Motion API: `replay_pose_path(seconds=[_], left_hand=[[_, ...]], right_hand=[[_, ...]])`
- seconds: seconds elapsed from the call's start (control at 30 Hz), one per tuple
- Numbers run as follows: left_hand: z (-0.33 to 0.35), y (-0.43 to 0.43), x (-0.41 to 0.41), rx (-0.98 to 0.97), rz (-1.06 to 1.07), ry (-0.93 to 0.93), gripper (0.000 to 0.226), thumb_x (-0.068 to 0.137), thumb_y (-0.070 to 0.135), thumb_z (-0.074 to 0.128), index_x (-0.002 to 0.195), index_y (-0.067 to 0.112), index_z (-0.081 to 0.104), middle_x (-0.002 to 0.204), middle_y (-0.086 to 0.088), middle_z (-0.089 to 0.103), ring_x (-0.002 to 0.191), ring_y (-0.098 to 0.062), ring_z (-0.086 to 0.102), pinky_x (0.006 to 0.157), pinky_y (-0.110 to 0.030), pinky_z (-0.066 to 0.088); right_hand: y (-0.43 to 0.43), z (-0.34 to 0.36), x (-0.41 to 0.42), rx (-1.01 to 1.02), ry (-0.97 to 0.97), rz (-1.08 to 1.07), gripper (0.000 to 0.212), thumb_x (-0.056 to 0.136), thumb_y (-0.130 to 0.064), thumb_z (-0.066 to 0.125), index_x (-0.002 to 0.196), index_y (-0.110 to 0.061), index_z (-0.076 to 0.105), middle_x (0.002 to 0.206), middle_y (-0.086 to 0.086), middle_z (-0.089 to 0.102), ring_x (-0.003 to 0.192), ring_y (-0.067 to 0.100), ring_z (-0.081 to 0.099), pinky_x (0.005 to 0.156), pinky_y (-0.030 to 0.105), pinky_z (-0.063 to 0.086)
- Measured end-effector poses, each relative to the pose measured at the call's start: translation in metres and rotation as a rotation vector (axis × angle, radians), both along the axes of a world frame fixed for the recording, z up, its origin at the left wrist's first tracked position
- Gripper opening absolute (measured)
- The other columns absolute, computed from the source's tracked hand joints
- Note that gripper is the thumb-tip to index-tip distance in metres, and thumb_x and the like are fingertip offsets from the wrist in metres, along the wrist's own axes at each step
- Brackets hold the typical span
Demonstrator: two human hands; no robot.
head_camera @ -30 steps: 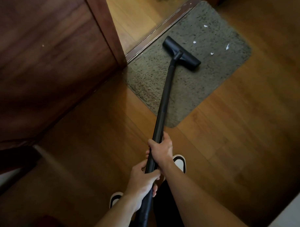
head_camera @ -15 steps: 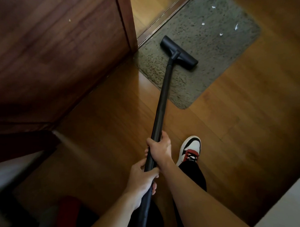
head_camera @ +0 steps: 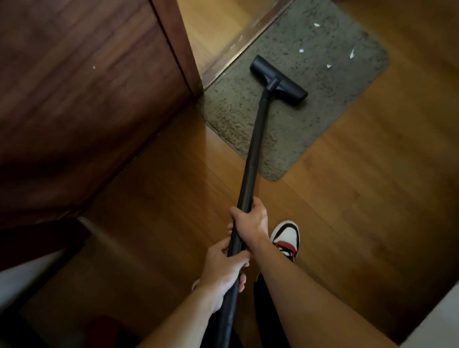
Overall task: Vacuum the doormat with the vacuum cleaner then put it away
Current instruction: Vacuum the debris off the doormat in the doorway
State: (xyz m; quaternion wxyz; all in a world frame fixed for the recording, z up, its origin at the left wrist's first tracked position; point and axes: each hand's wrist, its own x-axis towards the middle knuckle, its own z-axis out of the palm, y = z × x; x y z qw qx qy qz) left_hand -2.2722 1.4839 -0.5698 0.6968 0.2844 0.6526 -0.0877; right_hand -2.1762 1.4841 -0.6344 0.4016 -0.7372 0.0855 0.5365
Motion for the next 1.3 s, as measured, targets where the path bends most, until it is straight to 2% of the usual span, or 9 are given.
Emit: replay_pose_path(seconds=[0.2, 0.3, 0.37, 0.43, 0.57, 0.67, 0.83, 1.03, 1.3], left_hand=[[-0.004, 0.012, 0.061, -0.007, 0.019, 0.005, 0.008, 0.086, 0.004, 0.070, 0.093, 0.006, 0.068, 0.063, -0.007, 0.058, 0.042, -0.022, 0.047, 0.043, -0.028, 0.040], [-0.006, 0.021, 0.090, -0.006, 0.007, -0.001, 0.008, 0.086, 0.004, 0.069, 0.095, 0.004, 0.067, 0.063, -0.008, 0.058, 0.041, -0.022, 0.047, 0.042, -0.028, 0.040], [-0.007, 0.028, 0.109, -0.005, -0.006, -0.009, 0.006, 0.086, 0.004, 0.069, 0.092, 0.004, 0.067, 0.064, -0.009, 0.058, 0.041, -0.022, 0.046, 0.041, -0.027, 0.040], [-0.008, 0.035, 0.126, -0.008, -0.011, -0.019, 0.005, 0.086, 0.006, 0.071, 0.087, 0.006, 0.067, 0.064, -0.009, 0.057, 0.040, -0.022, 0.046, 0.040, -0.027, 0.039], [-0.010, 0.048, 0.155, -0.003, -0.017, -0.018, 0.008, 0.085, 0.007, 0.073, 0.090, 0.004, 0.068, 0.070, -0.012, 0.058, 0.042, -0.022, 0.047, 0.043, -0.028, 0.041], [-0.010, 0.054, 0.171, 0.001, -0.004, -0.021, 0.014, 0.085, 0.008, 0.074, 0.095, 0.001, 0.068, 0.070, -0.012, 0.058, 0.042, -0.023, 0.047, 0.044, -0.030, 0.041], [-0.004, 0.070, 0.197, -0.012, 0.020, -0.043, 0.013, 0.085, 0.010, 0.074, 0.093, 0.002, 0.068, 0.068, -0.010, 0.059, 0.044, -0.022, 0.047, 0.045, -0.028, 0.041], [-0.003, 0.077, 0.216, -0.030, 0.037, -0.074, 0.007, 0.085, 0.011, 0.075, 0.085, 0.009, 0.068, 0.065, -0.008, 0.058, 0.044, -0.022, 0.048, 0.045, -0.028, 0.042], [0.001, 0.083, 0.198, -0.068, 0.044, -0.052, 0.010, 0.085, 0.012, 0.076, 0.093, 0.008, 0.070, 0.066, -0.008, 0.060, 0.044, -0.022, 0.048, 0.046, -0.028, 0.043]], right_hand=[[0.013, 0.000, 0.062, 0.015, -0.008, 0.023, 0.042, 0.090, -0.007, 0.064, 0.126, -0.019, 0.044, 0.070, 0.011, 0.060, 0.045, 0.016, 0.058, 0.045, 0.028, 0.050], [0.021, 0.001, 0.092, 0.020, -0.014, 0.025, 0.037, 0.091, -0.007, 0.063, 0.117, -0.023, 0.041, 0.077, 0.015, 0.062, 0.044, 0.015, 0.058, 0.044, 0.027, 0.050], [0.026, -0.001, 0.111, 0.004, -0.024, 0.019, 0.028, 0.091, -0.007, 0.062, 0.110, -0.017, 0.044, 0.076, 0.015, 0.062, 0.044, 0.015, 0.058, 0.045, 0.028, 0.051], [0.033, -0.004, 0.128, -0.015, -0.036, 0.014, 0.024, 0.091, -0.008, 0.062, 0.111, -0.008, 0.049, 0.071, 0.013, 0.060, 0.042, 0.015, 0.057, 0.045, 0.029, 0.052], [0.046, -0.008, 0.156, -0.020, -0.038, 0.003, 0.022, 0.092, -0.010, 0.062, 0.110, -0.011, 0.049, 0.076, 0.015, 0.060, 0.043, 0.016, 0.057, 0.046, 0.029, 0.051], [0.054, -0.008, 0.172, -0.028, -0.046, 0.005, 0.023, 0.091, -0.010, 0.063, 0.110, -0.010, 0.050, 0.073, 0.013, 0.060, 0.045, 0.018, 0.059, 0.046, 0.029, 0.051], [0.069, 0.002, 0.200, -0.031, -0.052, 0.025, 0.022, 0.090, -0.010, 0.062, 0.109, -0.010, 0.050, 0.071, 0.015, 0.062, 0.044, 0.018, 0.058, 0.044, 0.028, 0.050], [0.078, 0.006, 0.222, -0.039, -0.058, 0.042, 0.024, 0.089, -0.010, 0.063, 0.111, -0.010, 0.051, 0.073, 0.015, 0.064, 0.044, 0.016, 0.060, 0.044, 0.027, 0.051], [0.081, 0.009, 0.203, -0.053, -0.070, 0.041, 0.023, 0.089, -0.012, 0.063, 0.109, -0.010, 0.051, 0.075, 0.014, 0.064, 0.044, 0.016, 0.061, 0.045, 0.027, 0.051]])
